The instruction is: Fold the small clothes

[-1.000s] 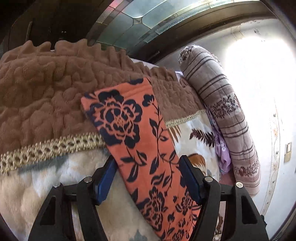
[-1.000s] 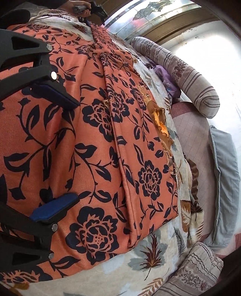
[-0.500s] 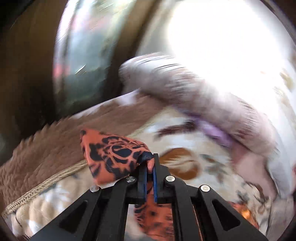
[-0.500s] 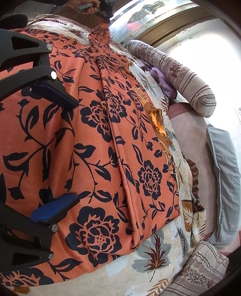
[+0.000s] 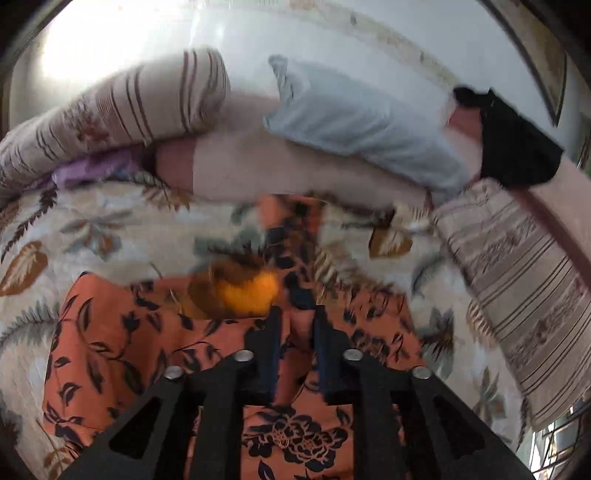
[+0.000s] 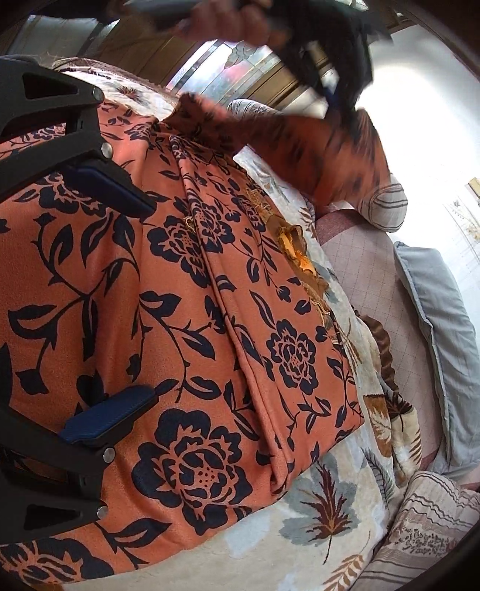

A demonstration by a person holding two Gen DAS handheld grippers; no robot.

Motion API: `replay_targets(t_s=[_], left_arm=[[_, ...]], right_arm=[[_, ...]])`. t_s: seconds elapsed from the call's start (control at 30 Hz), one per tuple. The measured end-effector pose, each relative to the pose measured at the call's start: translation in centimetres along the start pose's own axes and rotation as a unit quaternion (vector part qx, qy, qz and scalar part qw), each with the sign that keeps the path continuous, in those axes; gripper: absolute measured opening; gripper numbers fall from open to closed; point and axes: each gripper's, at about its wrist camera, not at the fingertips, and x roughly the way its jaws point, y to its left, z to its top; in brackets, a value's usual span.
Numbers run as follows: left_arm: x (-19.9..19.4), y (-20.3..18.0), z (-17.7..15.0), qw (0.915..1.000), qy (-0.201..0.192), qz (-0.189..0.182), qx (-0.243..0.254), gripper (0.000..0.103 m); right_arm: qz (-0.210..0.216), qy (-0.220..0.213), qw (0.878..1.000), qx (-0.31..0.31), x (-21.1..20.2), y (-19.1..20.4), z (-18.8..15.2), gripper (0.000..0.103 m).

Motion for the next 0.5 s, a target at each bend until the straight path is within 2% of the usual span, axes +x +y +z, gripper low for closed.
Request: replay_targets(t_s=[0.03,0.07,0.1,0.17,0.23,0.33,0.37,0.43,0.5], left_arm=[[1.7,0.7,-1.5,0.9990,0.045,0.005,0.000,0.042],[2.8,1.7,-3.3,0.9970,0.076,0.009,-0.012,0.042],[2.6,2.7,-4.4,0.9963,0.082,0.017,-0.023,0.042],[1.3,5.2,-5.3,0.9954,0.073,0.047,-0.041,0.043],[-1.4,8.4,-5.6,0.9951,0.045,0.054,-0.070,0.045],[-5.1,13.3,-6.0,0.9910,0.001,0.098,-0.091,0.061],[-6.1,14.9,-6.5,0.9880,-0.013,0.118,-0.098,0.063],[-6.6,17.1,-7.3,0.9847,-0.015,0.135,-0.109,0.063],[-6.5,19.2,-8.4,0.9834,-0.001,0.124,-0.132,0.063]], right_arm=[[0.003,-0.001,1.000,0.003,-0.1,-0.1,0.0,0.094],[0.007,-0.002,1.000,0.006,-0.1,-0.2,0.1,0.094],[0.010,-0.003,1.000,0.009,-0.2,-0.3,0.1,0.094],[0.012,-0.004,1.000,0.013,-0.4,-0.4,0.2,0.094],[0.011,-0.001,1.000,0.025,-0.8,-0.4,0.4,0.094],[0.032,-0.014,0.997,0.063,-2.5,-0.8,1.6,0.094],[0.035,-0.023,0.996,0.075,-3.0,-0.7,2.5,0.094],[0.029,-0.024,0.996,0.077,-3.0,-0.6,4.3,0.094],[0.021,-0.025,0.996,0.086,-2.1,-0.9,7.0,0.094]])
